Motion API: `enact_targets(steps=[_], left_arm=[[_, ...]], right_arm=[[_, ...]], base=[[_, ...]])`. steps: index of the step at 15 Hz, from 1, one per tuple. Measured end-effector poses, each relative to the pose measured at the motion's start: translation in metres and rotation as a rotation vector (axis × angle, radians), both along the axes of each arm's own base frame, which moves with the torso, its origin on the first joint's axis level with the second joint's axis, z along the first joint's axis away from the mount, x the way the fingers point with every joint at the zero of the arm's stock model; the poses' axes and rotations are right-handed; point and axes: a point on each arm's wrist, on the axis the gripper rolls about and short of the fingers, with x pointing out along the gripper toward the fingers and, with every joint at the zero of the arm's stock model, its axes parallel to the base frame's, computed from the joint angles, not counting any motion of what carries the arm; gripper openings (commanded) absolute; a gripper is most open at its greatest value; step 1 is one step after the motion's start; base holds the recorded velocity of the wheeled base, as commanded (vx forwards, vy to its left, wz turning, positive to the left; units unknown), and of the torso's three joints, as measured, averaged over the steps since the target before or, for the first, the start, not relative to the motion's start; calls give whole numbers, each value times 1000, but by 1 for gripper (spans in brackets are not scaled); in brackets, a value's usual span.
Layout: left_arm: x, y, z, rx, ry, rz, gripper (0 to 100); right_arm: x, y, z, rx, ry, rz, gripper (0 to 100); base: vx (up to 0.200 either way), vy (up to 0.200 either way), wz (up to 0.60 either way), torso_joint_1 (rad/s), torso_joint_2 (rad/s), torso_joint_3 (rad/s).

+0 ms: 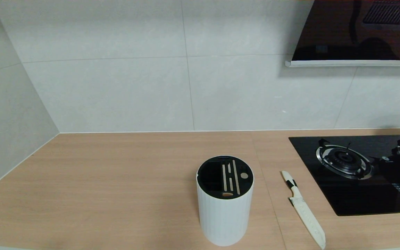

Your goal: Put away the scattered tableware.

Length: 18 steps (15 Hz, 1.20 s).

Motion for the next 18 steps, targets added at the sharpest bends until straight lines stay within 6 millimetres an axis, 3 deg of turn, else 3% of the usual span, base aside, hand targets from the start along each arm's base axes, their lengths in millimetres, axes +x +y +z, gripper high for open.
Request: enact_targets(steps=[7, 11, 14, 18], left_arm=[[0, 0, 0, 0, 0, -1, 100], [0, 0, 0, 1, 0, -1, 100], [0, 0, 0, 2, 0, 0, 100], [0, 0, 0, 2, 0, -1, 100]], right_arm=[[0, 0, 1, -15, -7, -8, 100], [-6, 1, 37, 1, -88, 32, 100], [8, 2, 53, 13, 26, 73, 100], [47, 3, 75, 23, 239, 115, 100]], base=[[0, 0, 0, 0, 0, 0], [0, 0, 0, 0, 0, 0], [0, 0, 0, 0, 0, 0], [0, 0, 0, 0, 0, 0]])
